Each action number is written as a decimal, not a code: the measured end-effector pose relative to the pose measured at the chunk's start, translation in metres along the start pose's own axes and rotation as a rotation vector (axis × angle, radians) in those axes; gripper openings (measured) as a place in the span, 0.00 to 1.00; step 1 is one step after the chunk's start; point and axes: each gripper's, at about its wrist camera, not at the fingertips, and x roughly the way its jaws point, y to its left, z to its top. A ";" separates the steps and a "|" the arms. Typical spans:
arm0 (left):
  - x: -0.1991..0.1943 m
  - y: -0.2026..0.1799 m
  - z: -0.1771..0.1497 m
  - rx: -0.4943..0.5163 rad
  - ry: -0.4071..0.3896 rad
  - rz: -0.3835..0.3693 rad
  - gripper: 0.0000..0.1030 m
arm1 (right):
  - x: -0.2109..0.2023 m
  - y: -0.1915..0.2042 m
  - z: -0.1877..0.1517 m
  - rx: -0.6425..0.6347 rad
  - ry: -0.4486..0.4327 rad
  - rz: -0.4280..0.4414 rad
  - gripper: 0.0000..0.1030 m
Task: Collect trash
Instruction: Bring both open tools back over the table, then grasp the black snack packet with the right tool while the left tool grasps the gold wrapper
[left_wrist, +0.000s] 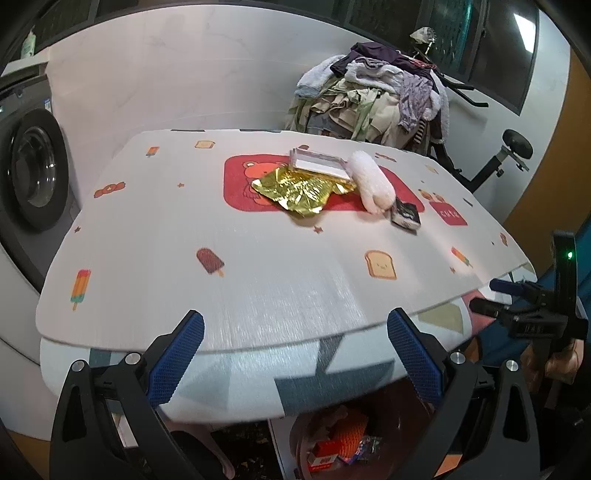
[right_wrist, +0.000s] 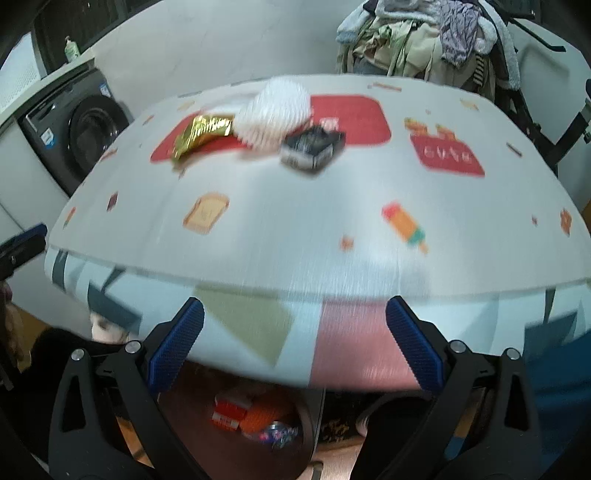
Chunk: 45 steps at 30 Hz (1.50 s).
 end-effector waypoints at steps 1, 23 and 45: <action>0.004 0.002 0.005 -0.005 0.001 -0.003 0.94 | 0.002 -0.002 0.010 -0.002 -0.010 0.014 0.94; 0.095 -0.003 0.082 0.130 0.021 0.012 0.92 | 0.115 -0.035 0.130 0.281 -0.008 0.009 0.66; 0.197 -0.066 0.106 0.568 0.141 0.221 0.56 | 0.062 -0.053 0.096 0.187 -0.104 -0.006 0.35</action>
